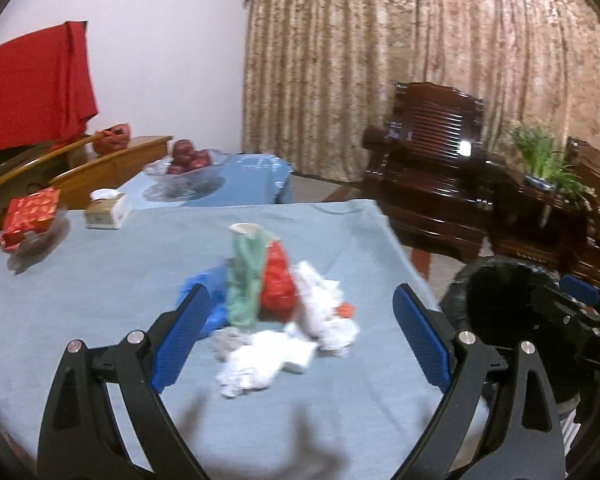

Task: Collect trash
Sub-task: 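Grasp the white tissue with the right gripper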

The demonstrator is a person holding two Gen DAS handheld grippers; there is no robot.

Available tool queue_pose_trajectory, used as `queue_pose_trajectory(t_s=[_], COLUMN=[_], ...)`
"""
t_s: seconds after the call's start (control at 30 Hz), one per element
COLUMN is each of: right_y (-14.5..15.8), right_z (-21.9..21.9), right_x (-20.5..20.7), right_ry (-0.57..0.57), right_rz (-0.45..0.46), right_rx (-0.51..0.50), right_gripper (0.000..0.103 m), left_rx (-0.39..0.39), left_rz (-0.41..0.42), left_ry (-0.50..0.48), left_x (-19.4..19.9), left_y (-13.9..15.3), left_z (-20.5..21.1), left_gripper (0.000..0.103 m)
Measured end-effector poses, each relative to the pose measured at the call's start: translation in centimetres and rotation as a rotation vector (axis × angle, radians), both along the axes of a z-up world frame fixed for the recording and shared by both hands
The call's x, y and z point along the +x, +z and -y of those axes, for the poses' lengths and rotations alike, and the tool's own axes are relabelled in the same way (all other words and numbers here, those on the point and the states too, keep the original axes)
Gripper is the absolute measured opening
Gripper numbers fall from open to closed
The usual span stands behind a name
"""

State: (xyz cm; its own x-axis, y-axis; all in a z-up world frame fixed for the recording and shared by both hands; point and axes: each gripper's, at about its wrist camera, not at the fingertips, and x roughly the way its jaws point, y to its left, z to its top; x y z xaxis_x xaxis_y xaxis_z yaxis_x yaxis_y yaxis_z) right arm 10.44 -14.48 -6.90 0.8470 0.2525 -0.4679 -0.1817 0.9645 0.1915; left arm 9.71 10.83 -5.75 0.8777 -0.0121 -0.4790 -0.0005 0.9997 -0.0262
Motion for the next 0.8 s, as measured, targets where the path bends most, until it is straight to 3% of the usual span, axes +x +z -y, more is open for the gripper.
queue_pose_trajectory(t_s=[0.43,0.8], right_y=[-1.7,-5.4], right_z=[-7.5,-12.4], right_x=[3.4,6.9], right_ry=[0.119,0.184], right_rz=[-0.018,-0.115], right_rx=[-0.035,-0.065], right_gripper=[0.095,0.072], left_rx=[-0.003,-0.004], left_rz=[-0.049,-0.105], left_ry=[0.115,0.126], left_x=[0.8,2.6], left_y=[-2.8,-5.6], left_z=[-5.4,-8.0], left_gripper=[0.09,0.09])
